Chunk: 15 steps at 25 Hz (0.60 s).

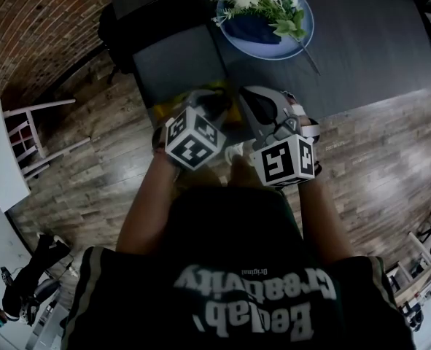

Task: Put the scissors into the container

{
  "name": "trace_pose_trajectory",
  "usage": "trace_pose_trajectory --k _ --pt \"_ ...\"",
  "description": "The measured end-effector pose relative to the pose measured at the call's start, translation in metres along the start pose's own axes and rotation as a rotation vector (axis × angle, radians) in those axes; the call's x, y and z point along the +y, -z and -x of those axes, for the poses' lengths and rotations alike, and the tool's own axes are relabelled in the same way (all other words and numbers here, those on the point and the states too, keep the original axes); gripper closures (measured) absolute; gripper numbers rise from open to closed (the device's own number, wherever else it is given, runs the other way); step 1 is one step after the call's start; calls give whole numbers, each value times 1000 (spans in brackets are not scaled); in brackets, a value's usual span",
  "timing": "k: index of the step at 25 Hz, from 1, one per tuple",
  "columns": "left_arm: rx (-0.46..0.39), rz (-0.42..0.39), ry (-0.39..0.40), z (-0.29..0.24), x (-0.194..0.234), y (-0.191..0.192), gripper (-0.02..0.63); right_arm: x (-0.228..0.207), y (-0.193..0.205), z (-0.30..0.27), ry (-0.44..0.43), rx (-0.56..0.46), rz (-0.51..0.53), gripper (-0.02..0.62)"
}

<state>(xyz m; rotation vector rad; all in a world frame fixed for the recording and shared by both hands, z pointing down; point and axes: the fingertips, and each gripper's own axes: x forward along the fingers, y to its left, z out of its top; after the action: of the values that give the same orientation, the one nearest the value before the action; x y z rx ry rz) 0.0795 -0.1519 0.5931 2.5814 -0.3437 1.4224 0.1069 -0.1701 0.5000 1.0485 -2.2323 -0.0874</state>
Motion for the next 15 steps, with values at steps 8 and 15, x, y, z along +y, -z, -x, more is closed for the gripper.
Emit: trace_pose_trajectory --k 8,15 --pt "-13 -6 -23 12 0 -9 465 0 -6 6 -22 -10 -27 589" --pt "-31 -10 -51 26 -2 -19 465 -3 -18 12 -35 -28 -38 589"
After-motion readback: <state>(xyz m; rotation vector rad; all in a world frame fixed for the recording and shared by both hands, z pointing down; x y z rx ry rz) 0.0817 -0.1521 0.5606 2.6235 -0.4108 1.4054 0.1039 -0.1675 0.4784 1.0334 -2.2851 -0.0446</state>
